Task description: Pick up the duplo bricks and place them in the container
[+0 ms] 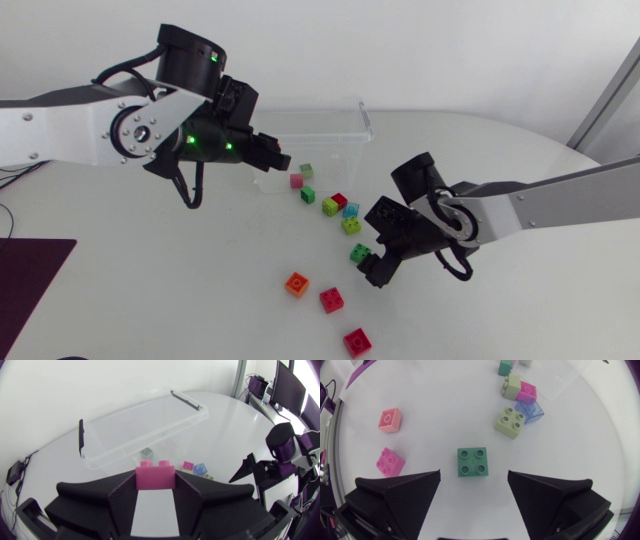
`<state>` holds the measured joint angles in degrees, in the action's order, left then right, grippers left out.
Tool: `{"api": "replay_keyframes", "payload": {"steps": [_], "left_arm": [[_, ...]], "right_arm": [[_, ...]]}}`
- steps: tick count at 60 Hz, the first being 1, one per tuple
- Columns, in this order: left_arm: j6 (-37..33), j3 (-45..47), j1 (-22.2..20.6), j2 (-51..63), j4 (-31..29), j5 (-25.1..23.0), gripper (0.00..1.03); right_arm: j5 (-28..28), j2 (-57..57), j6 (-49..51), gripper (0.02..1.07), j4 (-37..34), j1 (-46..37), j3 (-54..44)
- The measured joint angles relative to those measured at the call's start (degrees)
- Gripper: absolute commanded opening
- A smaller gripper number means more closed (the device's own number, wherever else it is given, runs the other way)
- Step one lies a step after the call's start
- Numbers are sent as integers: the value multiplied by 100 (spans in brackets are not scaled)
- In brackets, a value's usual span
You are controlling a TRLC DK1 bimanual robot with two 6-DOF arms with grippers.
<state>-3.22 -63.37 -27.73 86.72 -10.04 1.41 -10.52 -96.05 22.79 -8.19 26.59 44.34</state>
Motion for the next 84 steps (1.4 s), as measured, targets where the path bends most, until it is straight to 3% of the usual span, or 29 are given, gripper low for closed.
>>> {"api": "replay_keyframes", "payload": {"steps": [11, 21, 34, 40, 43, 47, 66, 84], "left_arm": [[7, -24, 125, 0, 293, -2, 18], [22, -221, 234, 116, 568, -2, 18], [24, -442, 304, 542, 837, -2, 20], [24, -584, 332, 859, 868, -2, 53], [24, -649, 350, 1003, 868, 0, 78], [24, -730, 369, 1156, 868, 4, 91], [24, -680, 555, 986, 693, -11, 97], [17, -243, 767, 138, 365, -157, 97]], "right_arm": [[2, -262, 0, 77, 52, 140, 129], [17, -297, 0, 35, 72, 188, 160], [157, -247, 2, 31, 61, 236, 157], [195, -7, 2, 31, -42, 337, 101], [229, 173, 4, 31, -144, 372, 85], [293, 428, 4, 31, -254, 385, 87], [326, 1215, 4, 31, -955, 138, 636], [302, 1252, -48, 31, -1010, -57, 1565]]}}
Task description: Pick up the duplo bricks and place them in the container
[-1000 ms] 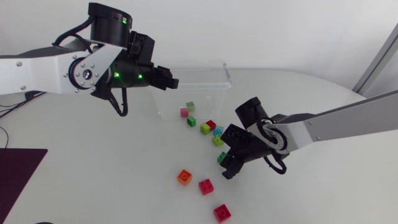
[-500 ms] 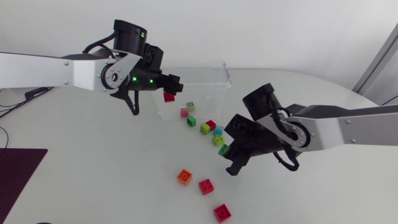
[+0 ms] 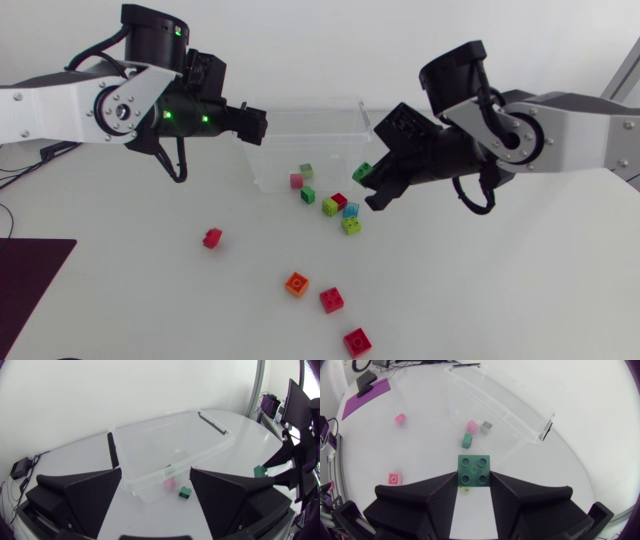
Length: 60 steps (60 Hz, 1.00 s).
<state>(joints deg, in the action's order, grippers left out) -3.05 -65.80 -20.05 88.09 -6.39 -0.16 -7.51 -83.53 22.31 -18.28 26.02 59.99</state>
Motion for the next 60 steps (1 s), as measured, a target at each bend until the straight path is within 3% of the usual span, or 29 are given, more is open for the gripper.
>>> {"api": "replay_keyframes", "payload": {"steps": [9, 16, 33, 47, 50, 54, 56, 60], "left_arm": [[-195, 380, 146, -133, -501, -66, 96], [-505, 533, 494, -238, -933, -107, 96], [-1635, 1126, 1362, -881, -1711, -393, 96], [-2601, 1810, 1757, -1456, -2291, -531, 96], [-2822, 1976, 1829, -1556, -2330, -570, 96], [-3167, 2203, 1937, -1659, -2426, -671, 96], [-3346, 2321, 2006, -1700, -2463, -761, 96], [-3705, 2498, 2135, -1759, -2529, -940, 96]], "right_arm": [[-24, -120, -140, 31, 44, -166, 501], [-24, -437, -260, 31, 155, -367, 1005], [-83, -1519, -437, 31, 310, -514, 2197], [-120, -2476, -573, 34, 330, -509, 3182], [-101, -2686, -584, 54, 315, -503, 3401], [-48, -2927, -586, 95, 302, -498, 3648], [-15, -3016, -605, 103, 282, -498, 3722], [-13, -3082, -610, 103, 208, -498, 3753]]}}
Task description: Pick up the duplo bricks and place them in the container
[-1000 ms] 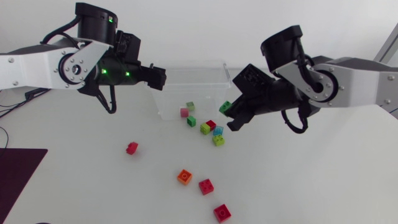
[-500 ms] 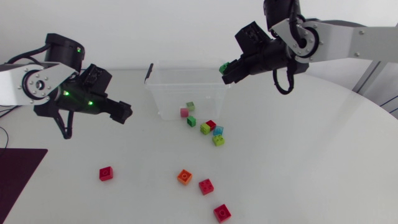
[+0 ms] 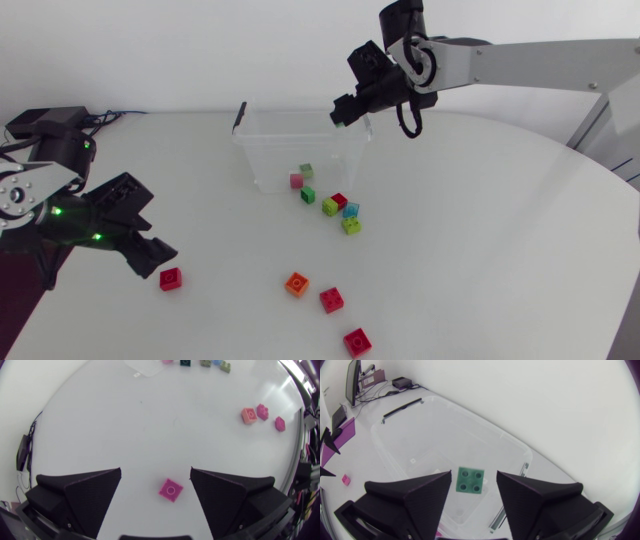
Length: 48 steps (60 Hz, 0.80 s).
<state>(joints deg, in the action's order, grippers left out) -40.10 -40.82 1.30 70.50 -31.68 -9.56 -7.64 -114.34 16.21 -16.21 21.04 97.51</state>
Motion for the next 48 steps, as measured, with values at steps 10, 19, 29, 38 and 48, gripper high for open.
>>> {"api": "replay_keyframes", "payload": {"steps": [10, 19, 29, 38, 48], "left_arm": [[-997, 378, 129, -59, -17, -120, 96], [-1672, 452, 170, 203, 50, -181, 95], [-2247, 452, 328, 793, 192, -199, 92], [-2605, 446, 352, 1241, 415, -227, 90], [-2771, 385, 352, 1622, 625, -409, 49]], "right_arm": [[-4, 192, 4, 103, -48, 0, -170], [-118, 898, 7, 103, -92, 24, -839], [-205, 1952, 7, 102, -131, 116, -1963], [-304, 2594, 7, 102, -133, 205, -3003], [-306, 2914, -4, 102, 63, 369, -3978]]}}
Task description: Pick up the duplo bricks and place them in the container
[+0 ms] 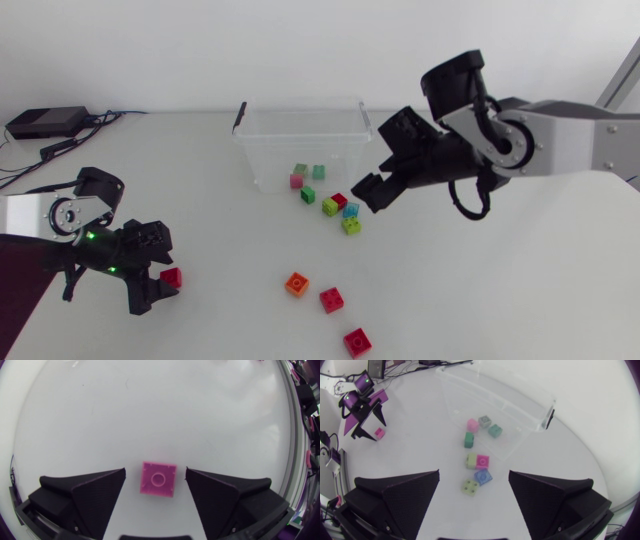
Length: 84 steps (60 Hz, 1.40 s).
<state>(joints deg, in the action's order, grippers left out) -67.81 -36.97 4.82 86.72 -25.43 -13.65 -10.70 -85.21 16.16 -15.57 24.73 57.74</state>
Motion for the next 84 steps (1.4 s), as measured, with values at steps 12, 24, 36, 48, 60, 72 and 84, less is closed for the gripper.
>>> {"api": "replay_keyframes", "payload": {"steps": [12, 24, 36, 48, 60, 72, 84], "left_arm": [[-42, -157, -4, 334, 177, -136, 11], [-15, -184, -76, 321, 173, -181, 10], [378, -505, -348, -238, -197, -516, 10], [1252, -1414, -695, -568, -299, -907, 10], [2640, -2479, -1073, -516, 306, -1143, 11], [3661, -2983, -1447, -125, 1082, -1141, 11], [4483, -3407, -1814, 542, 1781, -787, 11]], "right_arm": [[227, -179, -166, 102, 404, 146, -581], [721, -761, -483, 99, 557, 470, -592], [1084, -1370, -800, 96, 555, 629, -490], [1220, -1864, -984, 96, 579, 625, -179], [1364, -2452, -1064, 83, 656, 555, 302], [1401, -2708, -1064, 53, 691, 542, 505], [1403, -2730, -1064, 35, 726, 529, 516]]}}
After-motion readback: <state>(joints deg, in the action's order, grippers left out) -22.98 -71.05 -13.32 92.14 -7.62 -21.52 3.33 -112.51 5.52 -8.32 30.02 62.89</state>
